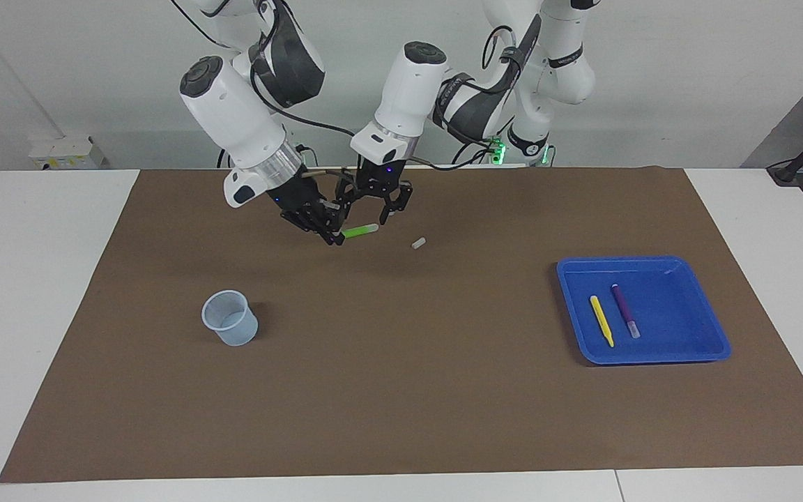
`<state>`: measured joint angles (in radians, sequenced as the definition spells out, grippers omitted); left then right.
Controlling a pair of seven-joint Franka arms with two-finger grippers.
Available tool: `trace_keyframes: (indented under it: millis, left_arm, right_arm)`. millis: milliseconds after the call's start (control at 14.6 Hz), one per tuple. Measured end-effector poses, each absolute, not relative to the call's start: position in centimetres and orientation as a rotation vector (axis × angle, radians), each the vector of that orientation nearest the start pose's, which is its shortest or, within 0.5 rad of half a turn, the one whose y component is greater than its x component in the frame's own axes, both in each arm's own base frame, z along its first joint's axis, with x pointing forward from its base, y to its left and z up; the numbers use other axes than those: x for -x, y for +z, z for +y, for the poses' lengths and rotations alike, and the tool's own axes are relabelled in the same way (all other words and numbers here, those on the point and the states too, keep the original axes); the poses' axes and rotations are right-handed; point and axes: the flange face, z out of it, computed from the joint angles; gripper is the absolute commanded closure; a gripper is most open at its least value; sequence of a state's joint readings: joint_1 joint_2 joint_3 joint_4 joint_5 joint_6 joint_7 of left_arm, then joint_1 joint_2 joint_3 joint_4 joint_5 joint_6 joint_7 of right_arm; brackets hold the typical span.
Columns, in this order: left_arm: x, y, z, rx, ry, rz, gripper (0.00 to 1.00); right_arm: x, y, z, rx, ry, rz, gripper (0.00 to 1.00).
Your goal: Right arm passes pens to left for tray arrangement
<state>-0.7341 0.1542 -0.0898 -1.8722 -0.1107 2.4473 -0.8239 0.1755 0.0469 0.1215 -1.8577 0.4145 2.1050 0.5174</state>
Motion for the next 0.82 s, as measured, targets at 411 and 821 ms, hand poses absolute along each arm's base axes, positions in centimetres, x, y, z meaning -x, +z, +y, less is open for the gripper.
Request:
trace_keyframes:
  millis: [411, 821]
  left_arm:
    - [-44.6, 47.5, -45.3, 3.495, -0.403, -0.163, 0.00]
    - [-40.3, 47.1, -45.1, 3.341, -0.069, 0.006, 0.00]
  right_arm:
    - [-56.4, 51.1, 19.1, 2.659, -0.039, 0.542, 1.00]
    - [-56.6, 51.2, 19.1, 2.641, -0.050, 0.597, 1.00]
